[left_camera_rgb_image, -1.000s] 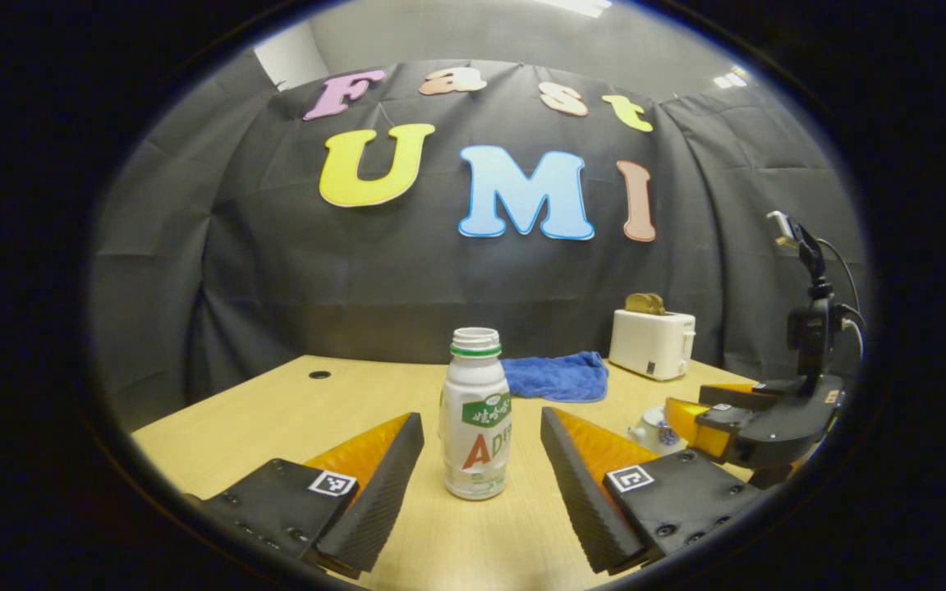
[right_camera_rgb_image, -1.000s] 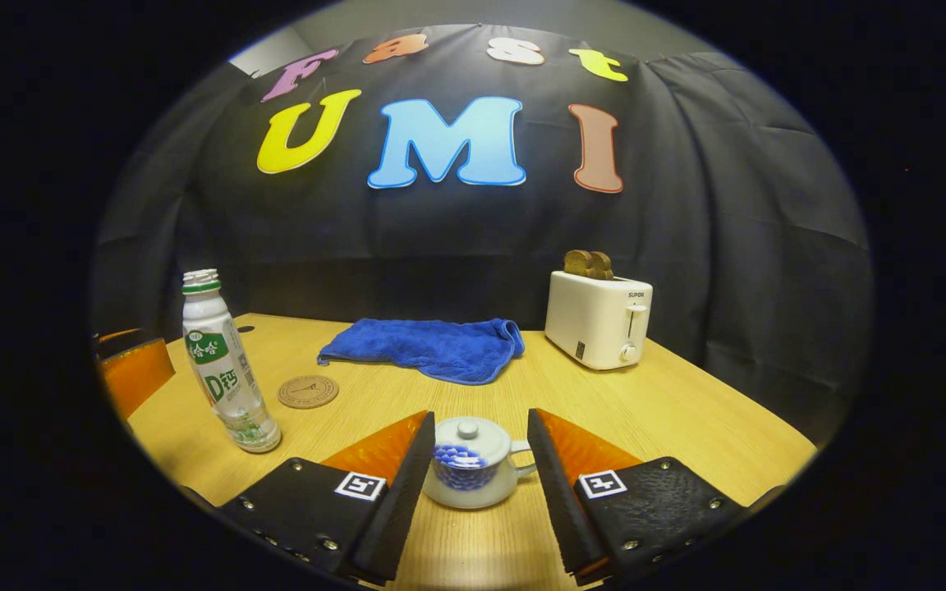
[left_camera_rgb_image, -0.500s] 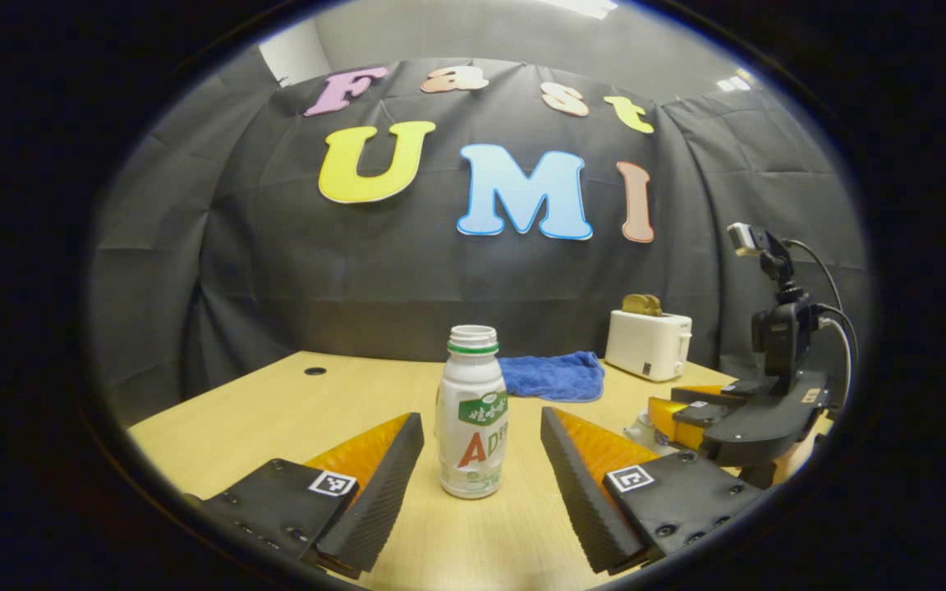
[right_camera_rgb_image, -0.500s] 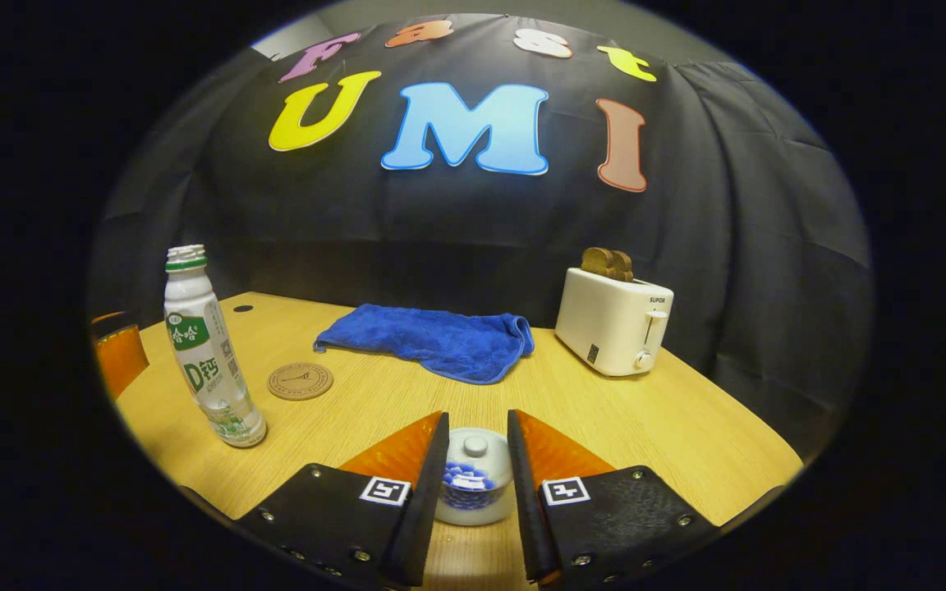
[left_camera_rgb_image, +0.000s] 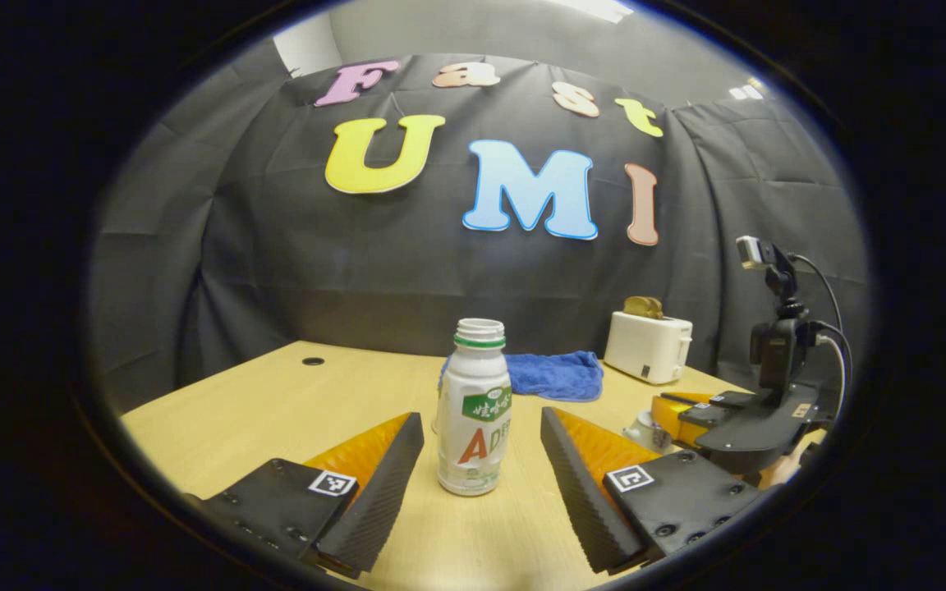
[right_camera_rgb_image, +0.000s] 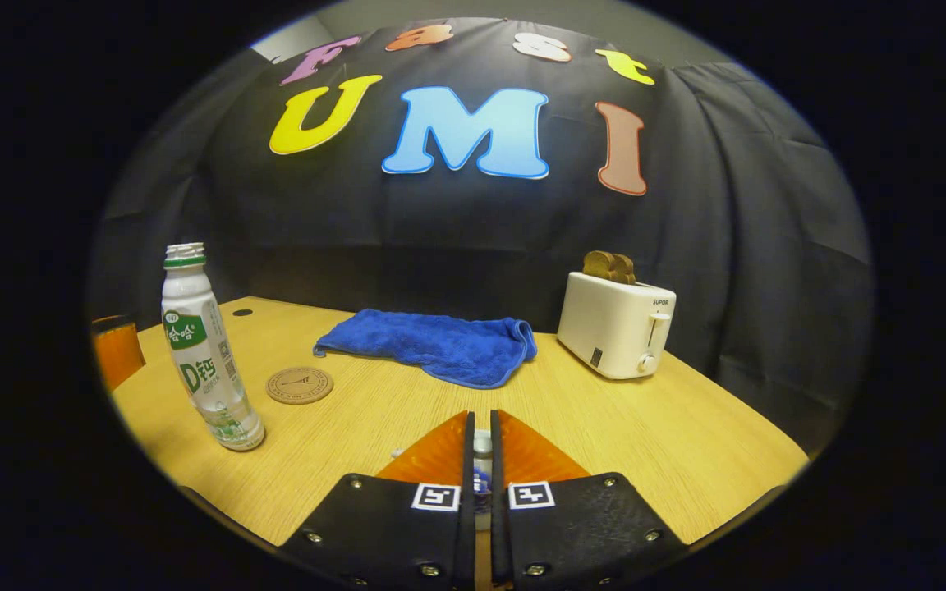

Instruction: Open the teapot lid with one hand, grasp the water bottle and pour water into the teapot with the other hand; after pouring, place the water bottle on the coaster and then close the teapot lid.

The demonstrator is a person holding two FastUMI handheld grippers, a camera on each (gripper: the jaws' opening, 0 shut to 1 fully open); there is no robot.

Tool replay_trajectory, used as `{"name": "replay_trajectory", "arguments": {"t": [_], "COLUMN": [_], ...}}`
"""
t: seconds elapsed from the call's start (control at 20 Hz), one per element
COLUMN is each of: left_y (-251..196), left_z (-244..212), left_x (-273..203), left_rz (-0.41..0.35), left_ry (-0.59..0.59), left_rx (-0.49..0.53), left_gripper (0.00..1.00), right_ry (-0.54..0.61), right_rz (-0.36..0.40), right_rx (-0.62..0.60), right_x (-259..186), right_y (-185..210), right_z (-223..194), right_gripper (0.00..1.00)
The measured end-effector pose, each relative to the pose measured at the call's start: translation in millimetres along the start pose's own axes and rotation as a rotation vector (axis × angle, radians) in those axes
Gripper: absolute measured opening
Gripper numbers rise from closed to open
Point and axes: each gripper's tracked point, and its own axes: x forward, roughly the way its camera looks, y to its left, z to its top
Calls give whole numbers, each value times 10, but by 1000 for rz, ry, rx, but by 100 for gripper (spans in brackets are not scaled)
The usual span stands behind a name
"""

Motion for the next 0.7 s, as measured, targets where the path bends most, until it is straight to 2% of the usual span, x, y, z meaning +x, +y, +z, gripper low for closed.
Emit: {"name": "replay_trajectory", "arguments": {"t": [0.05,0.1,0.25,0.3,0.4,0.45,0.55,0.6,0.7], "left_y": [-1,-6,12,26,75,96,115,109,122], "left_z": [14,-4,-26,-39,-41,-33,-58,-81,-114], "left_x": [-9,-2,10,13,4,1,13,17,37], "left_rz": [-1,-4,1,6,16,18,18,19,22], "left_ry": [-3,-3,7,10,9,8,14,18,25], "left_rx": [-3,-10,-12,-10,-12,-15,-21,-21,-18], "left_gripper": [95,100,100,95,92,95,95,100,100], "right_ry": [4,2,15,14,-1,-12,-34,-46,-68], "right_rz": [0,5,32,36,41,43,48,49,49], "right_rx": [-15,-17,26,41,52,56,62,63,71], "right_x": [9,0,-2,-12,-45,-60,-103,-124,-165], "right_y": [7,11,20,14,0,-10,-25,-38,-68], "right_z": [-6,4,12,37,100,142,233,289,376], "right_gripper": [7,7,7,7,7,7,7,7,7]}}
